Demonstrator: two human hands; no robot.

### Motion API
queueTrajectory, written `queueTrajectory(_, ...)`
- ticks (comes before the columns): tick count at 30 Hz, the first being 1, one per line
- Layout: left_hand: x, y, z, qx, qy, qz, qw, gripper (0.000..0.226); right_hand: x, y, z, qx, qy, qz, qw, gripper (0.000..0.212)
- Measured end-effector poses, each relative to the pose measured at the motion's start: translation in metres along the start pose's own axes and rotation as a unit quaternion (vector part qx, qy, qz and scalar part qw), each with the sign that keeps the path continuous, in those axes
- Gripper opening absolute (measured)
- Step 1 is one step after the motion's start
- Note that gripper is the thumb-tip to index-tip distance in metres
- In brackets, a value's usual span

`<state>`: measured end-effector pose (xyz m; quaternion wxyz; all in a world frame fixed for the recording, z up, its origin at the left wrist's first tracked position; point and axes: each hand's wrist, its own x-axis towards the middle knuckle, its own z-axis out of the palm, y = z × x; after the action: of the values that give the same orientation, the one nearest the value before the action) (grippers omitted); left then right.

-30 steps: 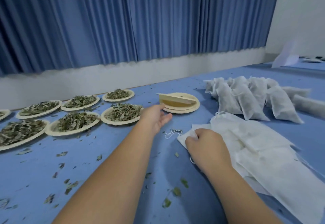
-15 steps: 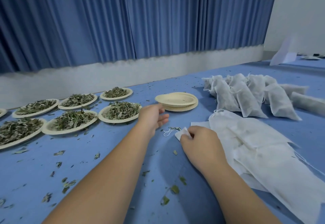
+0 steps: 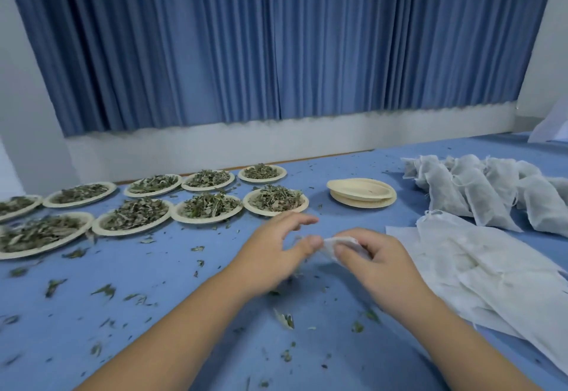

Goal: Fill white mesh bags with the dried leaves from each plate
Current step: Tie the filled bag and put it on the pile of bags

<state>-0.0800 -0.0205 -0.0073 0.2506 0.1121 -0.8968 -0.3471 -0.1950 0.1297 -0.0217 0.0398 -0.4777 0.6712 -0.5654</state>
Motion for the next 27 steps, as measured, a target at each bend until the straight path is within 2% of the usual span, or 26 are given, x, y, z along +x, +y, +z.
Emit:
queueTrajectory(2,-0.013,0.002,-0.013,0.069,-0.021,0.018,0.997,0.016,0.002,-0.007,0.013,-0.001,-0.007,0.004,1.0,0.023)
queueTrajectory(5,-0.03,-0.006,-0.036,0.089,0.012,-0.008,0.996,0.018,0.008,-0.018,0.03,-0.008,-0.039,0.0,0.999,0.014)
queueTrajectory(7,-0.043,-0.017,-0.054,0.066,0.064,-0.05,0.994,0.022,0.016,-0.024,0.037,0.015,-0.049,0.021,0.998,0.013)
queueTrajectory(9,-0.057,-0.032,-0.075,-0.01,0.134,-0.114,0.984,0.024,0.03,-0.023,0.041,0.037,-0.051,0.086,0.994,0.01)
queueTrajectory(13,-0.088,-0.068,-0.106,-0.168,0.245,-0.236,0.925,0.025,0.063,-0.006,0.044,0.078,-0.065,0.283,0.954,0.01)
queueTrajectory(17,-0.106,-0.098,-0.111,-0.263,0.334,-0.3,0.854,0.032,0.093,0.013,0.054,0.115,-0.016,0.365,0.924,0.009)
queueTrajectory(23,-0.106,-0.11,-0.113,-0.294,0.342,-0.304,0.839,0.034,0.133,0.034,0.079,0.165,0.028,0.425,0.889,0.016)
queueTrajectory(27,-0.105,-0.113,-0.115,-0.331,0.343,-0.304,0.825,0.029,0.153,0.038,0.099,0.169,0.044,0.439,0.881,0.019)
